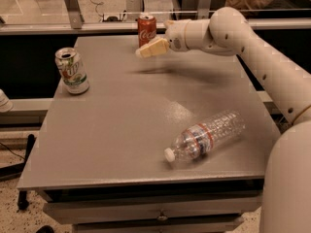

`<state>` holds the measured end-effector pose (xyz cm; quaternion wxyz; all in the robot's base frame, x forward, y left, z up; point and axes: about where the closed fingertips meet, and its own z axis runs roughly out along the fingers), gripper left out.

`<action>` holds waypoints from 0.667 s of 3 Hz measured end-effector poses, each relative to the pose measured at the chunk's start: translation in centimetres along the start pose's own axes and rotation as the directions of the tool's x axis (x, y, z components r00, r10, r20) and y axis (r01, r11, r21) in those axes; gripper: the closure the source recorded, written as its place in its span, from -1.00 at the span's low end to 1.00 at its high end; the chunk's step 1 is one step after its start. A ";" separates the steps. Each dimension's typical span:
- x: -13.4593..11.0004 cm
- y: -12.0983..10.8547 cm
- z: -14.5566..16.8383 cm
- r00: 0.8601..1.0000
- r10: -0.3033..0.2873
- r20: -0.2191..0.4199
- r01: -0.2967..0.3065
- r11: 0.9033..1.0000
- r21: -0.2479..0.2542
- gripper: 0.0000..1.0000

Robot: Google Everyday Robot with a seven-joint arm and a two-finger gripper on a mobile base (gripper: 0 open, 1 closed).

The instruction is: Move coke can near water bottle

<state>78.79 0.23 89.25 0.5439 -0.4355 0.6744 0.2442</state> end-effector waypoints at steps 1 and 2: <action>0.2 -0.6 2.5 1.000 0.008 0.017 -0.008 1.000 0.013 -1.00; 0.3 -2.0 4.3 0.999 0.005 0.039 -0.006 0.999 0.037 -1.00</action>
Offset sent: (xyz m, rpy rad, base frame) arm 0.0655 0.0231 -0.0134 0.0547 -0.0586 -0.0671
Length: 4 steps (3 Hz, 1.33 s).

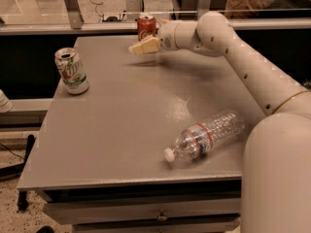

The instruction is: Move coke can near water bottle

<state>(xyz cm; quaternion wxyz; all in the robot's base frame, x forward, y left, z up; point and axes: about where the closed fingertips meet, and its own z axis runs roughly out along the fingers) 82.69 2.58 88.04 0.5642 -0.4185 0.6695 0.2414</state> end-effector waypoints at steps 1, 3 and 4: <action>0.0 -0.6 1.1 1.000 0.002 0.015 -0.003 1.000 0.014 -0.67; -0.3 -0.5 -1.7 0.999 0.021 0.040 -0.023 0.997 0.068 0.27; -0.6 -0.7 -6.3 0.998 0.036 0.044 -0.041 0.991 0.131 0.73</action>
Offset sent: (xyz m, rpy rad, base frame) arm 0.0054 -0.0139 0.0009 0.0446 -0.0180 -0.0713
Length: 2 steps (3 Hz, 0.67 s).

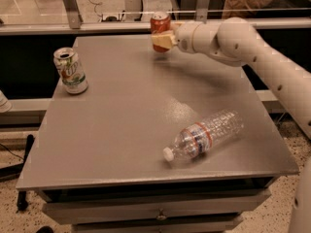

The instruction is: Move coke can near water bottle

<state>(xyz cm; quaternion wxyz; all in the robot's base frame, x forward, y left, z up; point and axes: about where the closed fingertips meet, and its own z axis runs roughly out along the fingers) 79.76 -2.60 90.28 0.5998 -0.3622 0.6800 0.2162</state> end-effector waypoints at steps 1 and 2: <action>0.4 -1.4 -5.8 0.999 0.009 -0.033 -0.007 0.997 0.078 1.00; 1.5 -2.5 -11.7 0.995 0.030 -0.099 -0.016 0.990 0.140 1.00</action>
Offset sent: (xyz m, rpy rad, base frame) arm -0.0993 -0.1815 0.0143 -0.1195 0.1043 -0.2574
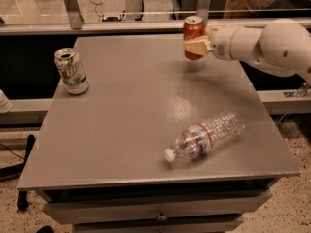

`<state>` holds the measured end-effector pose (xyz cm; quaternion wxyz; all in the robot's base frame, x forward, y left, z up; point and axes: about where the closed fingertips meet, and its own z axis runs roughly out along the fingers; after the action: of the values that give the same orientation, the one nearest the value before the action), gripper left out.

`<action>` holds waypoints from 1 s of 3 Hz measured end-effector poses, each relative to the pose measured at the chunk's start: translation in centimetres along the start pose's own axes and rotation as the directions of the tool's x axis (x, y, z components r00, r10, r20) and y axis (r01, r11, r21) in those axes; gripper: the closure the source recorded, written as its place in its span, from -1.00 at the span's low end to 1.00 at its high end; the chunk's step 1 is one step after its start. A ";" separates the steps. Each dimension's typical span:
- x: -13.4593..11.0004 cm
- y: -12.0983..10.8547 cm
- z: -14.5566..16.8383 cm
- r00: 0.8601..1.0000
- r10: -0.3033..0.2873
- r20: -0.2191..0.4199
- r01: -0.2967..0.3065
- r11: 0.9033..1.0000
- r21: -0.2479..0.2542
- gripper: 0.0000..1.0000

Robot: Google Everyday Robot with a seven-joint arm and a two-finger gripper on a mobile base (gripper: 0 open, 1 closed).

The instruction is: Move coke can near water bottle

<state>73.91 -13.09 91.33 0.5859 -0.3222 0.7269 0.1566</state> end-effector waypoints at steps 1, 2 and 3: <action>1.9 -1.3 -5.4 0.997 0.021 -0.077 -0.017 0.999 0.047 1.00; 4.0 -2.1 -10.6 0.990 0.066 -0.121 -0.055 0.994 0.092 1.00; 6.3 -1.9 -15.3 0.984 0.128 -0.125 -0.113 0.987 0.117 1.00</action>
Offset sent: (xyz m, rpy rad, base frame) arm -0.1232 -0.1617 -0.0159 -0.0438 0.1691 -0.2151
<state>62.96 -25.54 89.69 0.5427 -0.2546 0.7898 0.1298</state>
